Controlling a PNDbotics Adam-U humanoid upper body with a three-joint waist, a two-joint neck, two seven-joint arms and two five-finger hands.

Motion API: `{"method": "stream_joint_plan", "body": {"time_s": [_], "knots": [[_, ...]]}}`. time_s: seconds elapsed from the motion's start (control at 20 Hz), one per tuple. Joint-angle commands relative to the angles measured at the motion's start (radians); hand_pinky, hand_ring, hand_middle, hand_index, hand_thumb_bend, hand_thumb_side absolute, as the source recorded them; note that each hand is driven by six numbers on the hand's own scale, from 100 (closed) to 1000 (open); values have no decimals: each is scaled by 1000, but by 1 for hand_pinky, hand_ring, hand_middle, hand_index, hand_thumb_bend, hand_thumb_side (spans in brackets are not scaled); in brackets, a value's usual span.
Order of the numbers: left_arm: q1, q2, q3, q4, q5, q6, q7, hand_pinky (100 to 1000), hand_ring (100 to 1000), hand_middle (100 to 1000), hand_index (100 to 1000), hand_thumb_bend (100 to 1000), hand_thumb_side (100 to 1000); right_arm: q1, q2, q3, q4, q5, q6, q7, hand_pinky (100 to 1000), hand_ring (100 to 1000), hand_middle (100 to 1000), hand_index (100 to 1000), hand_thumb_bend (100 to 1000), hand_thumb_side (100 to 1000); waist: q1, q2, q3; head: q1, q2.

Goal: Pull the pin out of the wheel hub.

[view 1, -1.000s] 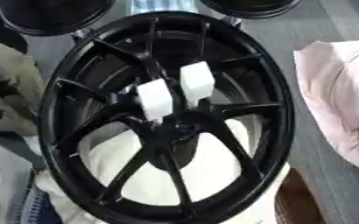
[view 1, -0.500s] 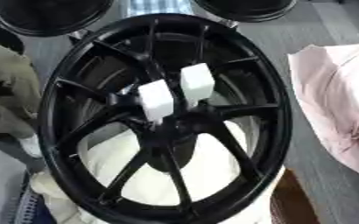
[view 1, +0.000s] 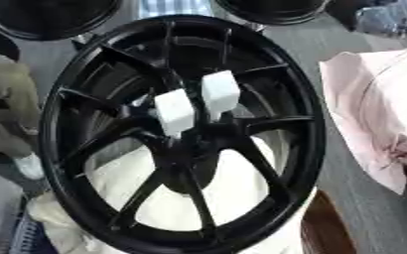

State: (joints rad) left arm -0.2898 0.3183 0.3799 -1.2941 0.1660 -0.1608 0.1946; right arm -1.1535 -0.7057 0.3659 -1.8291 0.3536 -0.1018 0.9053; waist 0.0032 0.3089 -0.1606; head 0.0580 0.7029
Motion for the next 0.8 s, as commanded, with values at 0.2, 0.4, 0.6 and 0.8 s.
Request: {"method": "stream_joint_plan", "body": {"time_s": [0.2,0.4,0.6,0.8], "knots": [[1,39,11,-7,-6,-2,3,690,549,596,790,559,776,-39,12,19,-14,-25,31,2,871,823,805,843,100,551,-2,-33,-7,11,7],[3,43,10,-6,-7,-2,2,690,549,596,790,558,776,-60,-25,70,-68,-80,164,-22,868,827,808,851,109,562,-6,-32,-9,19,2],[4,47,7,-5,-9,-2,-1,691,549,596,790,556,777,-80,-49,133,-120,-86,300,-38,868,826,807,848,100,575,-9,-32,-10,22,-1],[6,48,7,-4,-9,-2,-2,691,549,596,790,554,777,-100,-53,175,-156,-79,401,-30,869,827,808,847,100,585,-10,-32,-12,25,-3]]}}
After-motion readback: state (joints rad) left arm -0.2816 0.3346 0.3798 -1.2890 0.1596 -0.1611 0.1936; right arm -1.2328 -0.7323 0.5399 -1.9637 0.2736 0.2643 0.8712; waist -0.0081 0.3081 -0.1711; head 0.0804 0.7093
